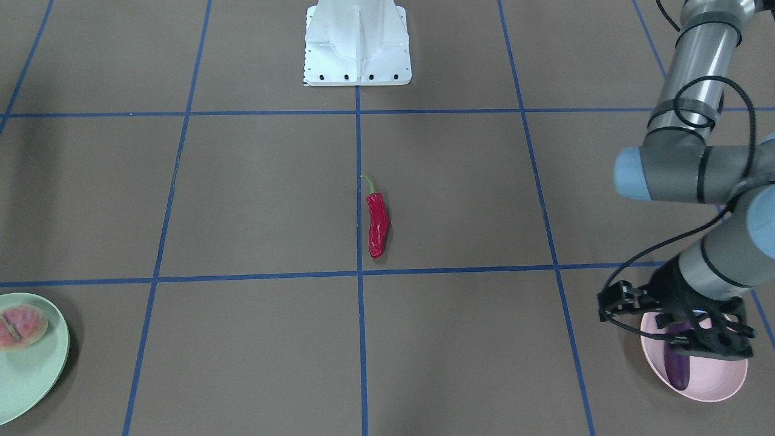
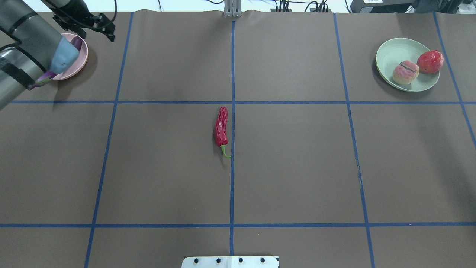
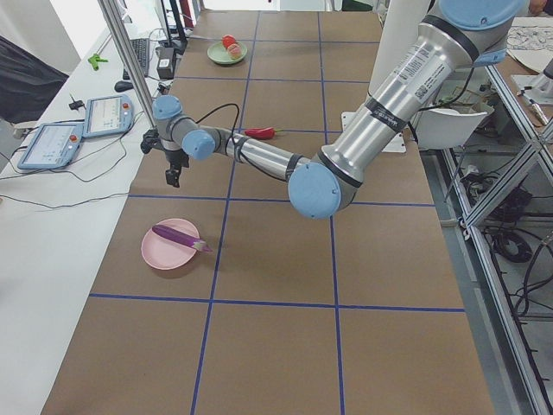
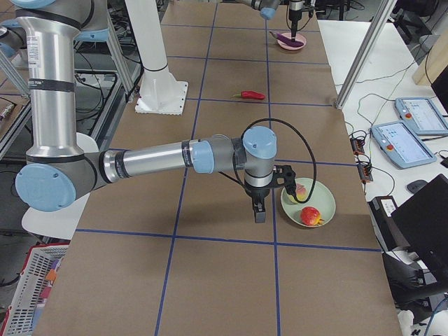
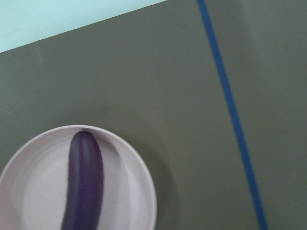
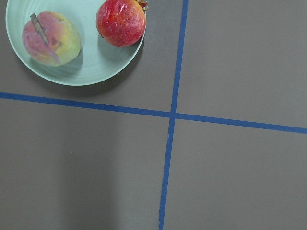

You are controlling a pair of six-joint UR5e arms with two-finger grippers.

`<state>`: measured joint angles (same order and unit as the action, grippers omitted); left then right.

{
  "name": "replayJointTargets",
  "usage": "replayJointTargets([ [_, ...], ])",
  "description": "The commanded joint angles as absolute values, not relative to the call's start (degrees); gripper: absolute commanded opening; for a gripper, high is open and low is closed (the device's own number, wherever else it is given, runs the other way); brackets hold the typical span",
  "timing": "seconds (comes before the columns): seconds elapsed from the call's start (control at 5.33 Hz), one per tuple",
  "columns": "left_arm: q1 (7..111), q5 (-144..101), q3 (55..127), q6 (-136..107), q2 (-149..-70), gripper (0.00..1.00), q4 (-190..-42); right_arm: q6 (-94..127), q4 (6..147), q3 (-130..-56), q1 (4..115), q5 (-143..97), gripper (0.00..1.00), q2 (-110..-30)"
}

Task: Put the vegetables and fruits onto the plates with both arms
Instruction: 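Return the left gripper to the red chili pepper and grasp it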

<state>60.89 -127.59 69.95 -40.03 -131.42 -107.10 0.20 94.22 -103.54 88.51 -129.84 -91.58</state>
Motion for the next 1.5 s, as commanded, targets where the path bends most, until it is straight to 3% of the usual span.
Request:
replayJointTargets([
  [0.0,49.54,-123.79,70.93,-58.11,-138.92,1.0,-107.05,0.18,94.13,-103.54,88.51,-129.9,1.0,-91.67],
  [0.75,34.38,-112.77,68.2,-71.45,-143.61,0.99,-105.74,0.18,94.13,-103.53,88.51,-129.9,1.0,-91.67],
  [1.31,33.23,-112.68,68.73,-70.84,-144.76,0.78,-97.12,0.26,94.13,-103.54,88.51,-129.9,1.0,-91.67],
])
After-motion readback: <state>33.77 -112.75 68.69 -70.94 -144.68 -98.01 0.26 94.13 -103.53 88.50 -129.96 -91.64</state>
